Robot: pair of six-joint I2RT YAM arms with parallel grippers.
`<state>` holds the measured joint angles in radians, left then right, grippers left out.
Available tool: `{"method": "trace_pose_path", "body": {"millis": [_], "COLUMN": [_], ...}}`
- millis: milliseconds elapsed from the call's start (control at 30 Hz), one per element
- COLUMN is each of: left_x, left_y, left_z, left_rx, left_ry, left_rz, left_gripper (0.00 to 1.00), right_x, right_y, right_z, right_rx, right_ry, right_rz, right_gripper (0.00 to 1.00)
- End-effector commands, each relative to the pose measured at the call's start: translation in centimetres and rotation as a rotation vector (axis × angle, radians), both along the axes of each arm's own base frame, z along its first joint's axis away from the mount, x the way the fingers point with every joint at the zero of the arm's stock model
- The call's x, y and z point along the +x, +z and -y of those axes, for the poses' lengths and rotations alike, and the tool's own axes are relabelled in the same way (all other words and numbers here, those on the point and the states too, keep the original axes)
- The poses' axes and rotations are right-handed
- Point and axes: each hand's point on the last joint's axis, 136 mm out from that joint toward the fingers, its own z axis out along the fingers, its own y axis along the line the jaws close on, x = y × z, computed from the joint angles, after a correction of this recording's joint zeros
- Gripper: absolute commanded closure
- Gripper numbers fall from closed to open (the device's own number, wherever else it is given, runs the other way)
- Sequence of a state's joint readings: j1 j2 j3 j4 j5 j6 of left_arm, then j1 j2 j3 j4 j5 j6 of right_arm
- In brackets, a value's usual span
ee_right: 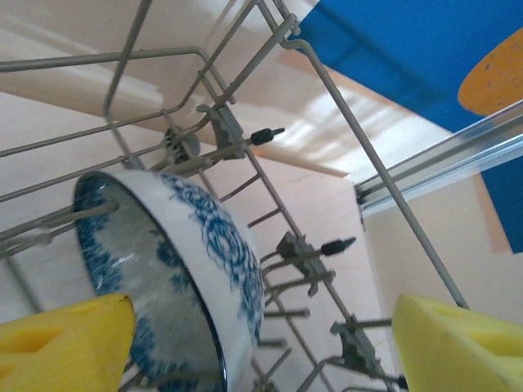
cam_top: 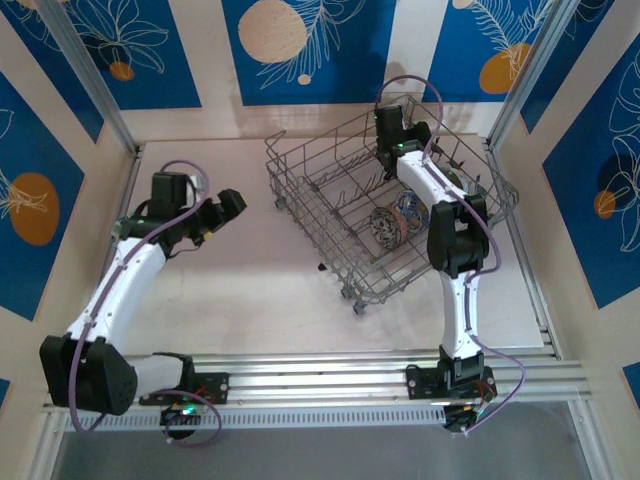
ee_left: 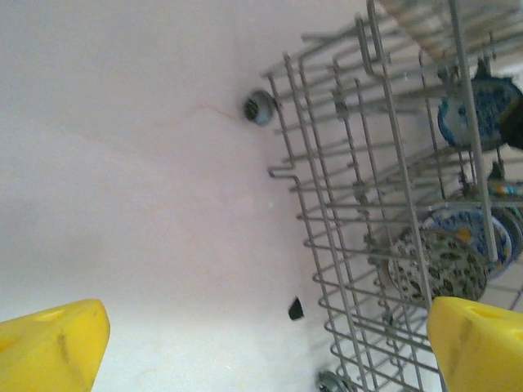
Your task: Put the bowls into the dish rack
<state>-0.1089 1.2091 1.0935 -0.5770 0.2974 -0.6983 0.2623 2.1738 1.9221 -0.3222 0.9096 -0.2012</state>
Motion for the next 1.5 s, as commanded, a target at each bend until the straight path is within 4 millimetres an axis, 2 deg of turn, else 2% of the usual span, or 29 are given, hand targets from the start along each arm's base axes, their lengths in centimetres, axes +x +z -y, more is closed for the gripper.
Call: {"method": "trace_pose_path", "body": {"millis": [0,133,233,467,700,833,1000,1300,1467], "left_x": [-1.7,-2.7,-2.4,0.8,4.5,6.1,7.2,5.9,5.2], "left_y": [2.0,2.3,2.0,-0.7,-4.4,-6.8,-9.4,-14.9,-16.4], "left_z": [-3.8,-7.8,-10.1,-15.1,-19.2,-20.2,-20.6,-21.0,-21.3], "left_rx": [0.081,0.164,0.223,0.397,0.552,0.575,0.578,0.580,0.597], "left_ry": [0.070,0.126,0.149,0.157,0.114,0.106,0.070,0.053,0.046], "left_rz": [0.012,-0.020,-0.052,-0.180,-0.344,-0.406,-0.470,-0.636,-0.685], "left_gripper": [0.01,0.01,0.01,0.01,0.01,0.01,0.05,0.23,0.36], "right_x": [-3.7,-7.9,-10.6,-16.5,-20.9,-22.3,-22.7,-22.5,-22.5], "right_y": [4.9,4.6,4.3,2.4,0.7,0.7,1.4,0.9,0.5], "right_z": [-1.0,-2.5,-4.0,-8.3,-10.0,-10.2,-10.0,-10.6,-11.1], "right_rx": [0.186,0.347,0.401,0.437,0.534,0.544,0.554,0.577,0.587], "right_ry": [-0.003,0.040,0.078,0.195,0.235,0.250,0.258,0.267,0.273], "right_rz": [0.049,0.038,0.027,-0.047,-0.107,-0.119,-0.104,-0.118,-0.131], "right_gripper": [0.17,0.17,0.17,0.17,0.18,0.18,0.18,0.18,0.18]}}
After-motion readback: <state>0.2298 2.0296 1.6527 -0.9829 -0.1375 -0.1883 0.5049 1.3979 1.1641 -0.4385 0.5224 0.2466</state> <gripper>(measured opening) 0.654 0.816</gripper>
